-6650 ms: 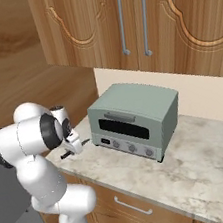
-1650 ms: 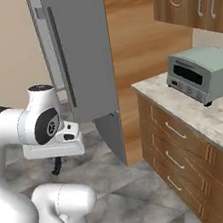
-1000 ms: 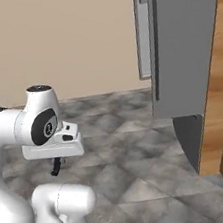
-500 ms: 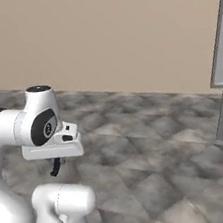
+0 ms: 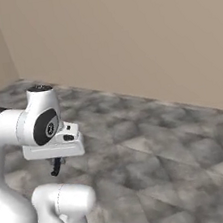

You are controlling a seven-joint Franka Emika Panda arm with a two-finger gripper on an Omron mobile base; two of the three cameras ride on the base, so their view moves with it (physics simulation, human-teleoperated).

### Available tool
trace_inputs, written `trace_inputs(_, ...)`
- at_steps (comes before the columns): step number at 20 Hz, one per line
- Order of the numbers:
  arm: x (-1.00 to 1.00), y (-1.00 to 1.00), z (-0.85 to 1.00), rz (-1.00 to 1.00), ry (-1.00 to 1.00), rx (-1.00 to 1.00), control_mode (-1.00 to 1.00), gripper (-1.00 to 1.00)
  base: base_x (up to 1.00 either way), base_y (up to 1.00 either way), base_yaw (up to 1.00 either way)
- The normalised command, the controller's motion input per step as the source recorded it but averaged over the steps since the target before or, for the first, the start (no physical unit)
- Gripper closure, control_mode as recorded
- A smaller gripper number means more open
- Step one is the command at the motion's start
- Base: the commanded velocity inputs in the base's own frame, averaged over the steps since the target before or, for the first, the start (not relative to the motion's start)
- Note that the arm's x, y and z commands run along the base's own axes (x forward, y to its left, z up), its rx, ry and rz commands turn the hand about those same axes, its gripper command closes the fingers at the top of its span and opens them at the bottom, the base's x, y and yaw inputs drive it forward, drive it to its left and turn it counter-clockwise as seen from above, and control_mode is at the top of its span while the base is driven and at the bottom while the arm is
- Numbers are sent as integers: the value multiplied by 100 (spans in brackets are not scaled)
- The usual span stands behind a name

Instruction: Retrieve the butter from the fridge and place it on a plate on the dining table. Then retrieve the butter knife by the fridge and place it near the plate.

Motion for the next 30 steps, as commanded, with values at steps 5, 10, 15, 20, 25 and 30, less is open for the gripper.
trace_inputs(5,0,0,0,0,0,0,100,100,100,56,32)
trace_inputs(10,0,0,0,0,0,0,100,100,100,17,45)
trace_inputs(15,0,0,0,0,0,0,100,100,100,-9,68)
trace_inputs(20,0,0,0,0,0,0,100,100,100,-23,71)
trace_inputs(25,0,0,0,0,0,0,100,100,100,-24,59)
trace_inputs(30,0,0,0,0,0,0,100,100,100,-33,57)
